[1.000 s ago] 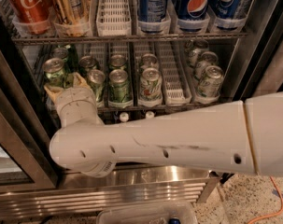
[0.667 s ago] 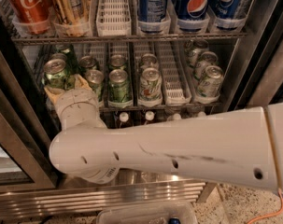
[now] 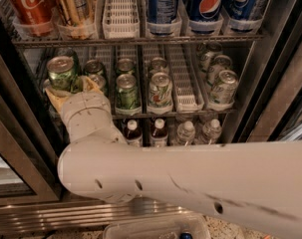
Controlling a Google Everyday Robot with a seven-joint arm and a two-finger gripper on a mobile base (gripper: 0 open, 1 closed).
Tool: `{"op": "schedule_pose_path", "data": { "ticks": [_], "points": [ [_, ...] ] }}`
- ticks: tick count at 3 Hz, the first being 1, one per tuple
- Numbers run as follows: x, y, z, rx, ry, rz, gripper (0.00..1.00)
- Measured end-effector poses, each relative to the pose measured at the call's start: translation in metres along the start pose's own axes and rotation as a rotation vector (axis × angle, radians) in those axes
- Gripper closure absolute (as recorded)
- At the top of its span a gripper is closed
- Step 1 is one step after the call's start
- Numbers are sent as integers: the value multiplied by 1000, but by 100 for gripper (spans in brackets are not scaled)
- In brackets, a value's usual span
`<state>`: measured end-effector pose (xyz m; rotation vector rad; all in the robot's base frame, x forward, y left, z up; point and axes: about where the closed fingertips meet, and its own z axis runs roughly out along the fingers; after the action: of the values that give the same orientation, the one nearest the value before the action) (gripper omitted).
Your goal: Pick green can from middle shelf of fridge
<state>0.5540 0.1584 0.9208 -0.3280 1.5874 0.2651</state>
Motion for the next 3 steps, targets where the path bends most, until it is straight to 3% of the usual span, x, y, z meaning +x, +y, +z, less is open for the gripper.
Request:
{"op": "schedule_pose_path", "data": {
  "ticks": [2,3],
  "points": [
    [-12,-8,-21,-30,0,90,100],
    [-10,-10,-28,-81,1,155,100]
  ]
}}
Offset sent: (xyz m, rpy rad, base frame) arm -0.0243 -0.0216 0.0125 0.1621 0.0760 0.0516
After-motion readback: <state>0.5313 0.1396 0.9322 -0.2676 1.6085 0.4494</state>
